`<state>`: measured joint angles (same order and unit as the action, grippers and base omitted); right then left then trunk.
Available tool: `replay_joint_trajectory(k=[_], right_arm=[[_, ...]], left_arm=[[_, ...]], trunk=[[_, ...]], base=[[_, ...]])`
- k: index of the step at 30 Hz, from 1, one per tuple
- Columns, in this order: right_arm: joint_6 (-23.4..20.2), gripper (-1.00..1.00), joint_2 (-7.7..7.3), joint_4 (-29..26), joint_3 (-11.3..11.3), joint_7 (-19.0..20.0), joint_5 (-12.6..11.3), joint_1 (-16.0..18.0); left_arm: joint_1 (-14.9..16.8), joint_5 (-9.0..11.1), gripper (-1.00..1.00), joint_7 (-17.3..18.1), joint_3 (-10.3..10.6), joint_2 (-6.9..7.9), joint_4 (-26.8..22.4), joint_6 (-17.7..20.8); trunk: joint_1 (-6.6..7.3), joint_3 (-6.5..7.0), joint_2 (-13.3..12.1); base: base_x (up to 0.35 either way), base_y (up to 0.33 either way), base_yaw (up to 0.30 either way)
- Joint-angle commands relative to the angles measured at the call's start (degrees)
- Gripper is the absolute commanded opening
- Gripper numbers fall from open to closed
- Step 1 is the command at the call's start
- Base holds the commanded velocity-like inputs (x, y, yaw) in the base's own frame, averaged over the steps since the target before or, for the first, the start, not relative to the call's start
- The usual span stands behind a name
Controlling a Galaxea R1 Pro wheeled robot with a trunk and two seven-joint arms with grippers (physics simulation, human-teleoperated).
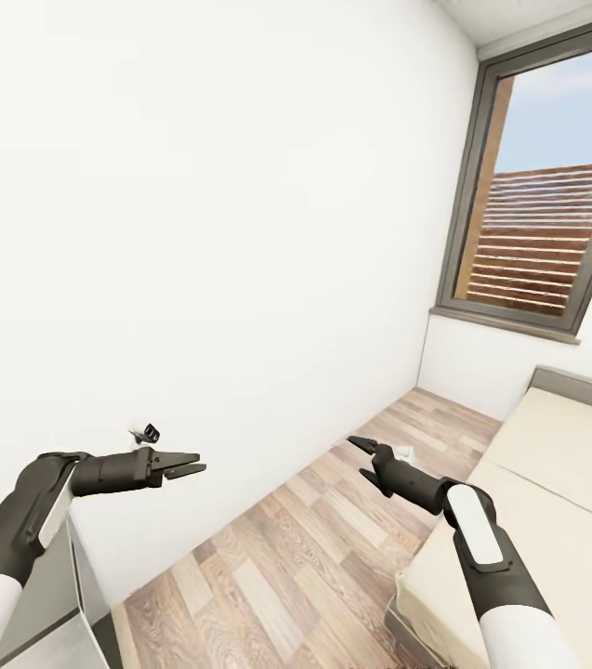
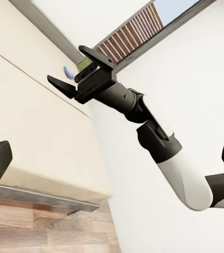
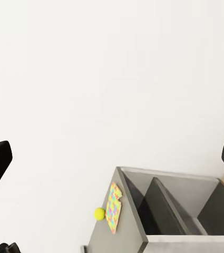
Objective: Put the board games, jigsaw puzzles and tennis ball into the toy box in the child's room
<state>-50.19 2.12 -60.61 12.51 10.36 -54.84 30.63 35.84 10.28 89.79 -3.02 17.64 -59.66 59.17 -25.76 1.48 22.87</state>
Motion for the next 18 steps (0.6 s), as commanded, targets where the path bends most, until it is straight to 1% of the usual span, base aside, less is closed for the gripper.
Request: replay_joint_trajectory(k=[1,18], right_arm=[[-0.34,1.00,0.08,0.04,0.24,0.45,0.45,0.05],[-0.34,1.00,0.07,0.05,0.25,0.45,0.39,0.05]], left_arm=[[-0.02,0.01,1.00,0.21,0.02,0.03,-0.02,0.61],[-0.04,0.01,1.00,0.21,0.03,0.05,-0.02,0.60]], trunk=[[-0.02,-0.03,0.04],[-0.02,-0.03,0.04]], base=[[0.000,0.000,-0.238],[0.000,0.000,-0.269]])
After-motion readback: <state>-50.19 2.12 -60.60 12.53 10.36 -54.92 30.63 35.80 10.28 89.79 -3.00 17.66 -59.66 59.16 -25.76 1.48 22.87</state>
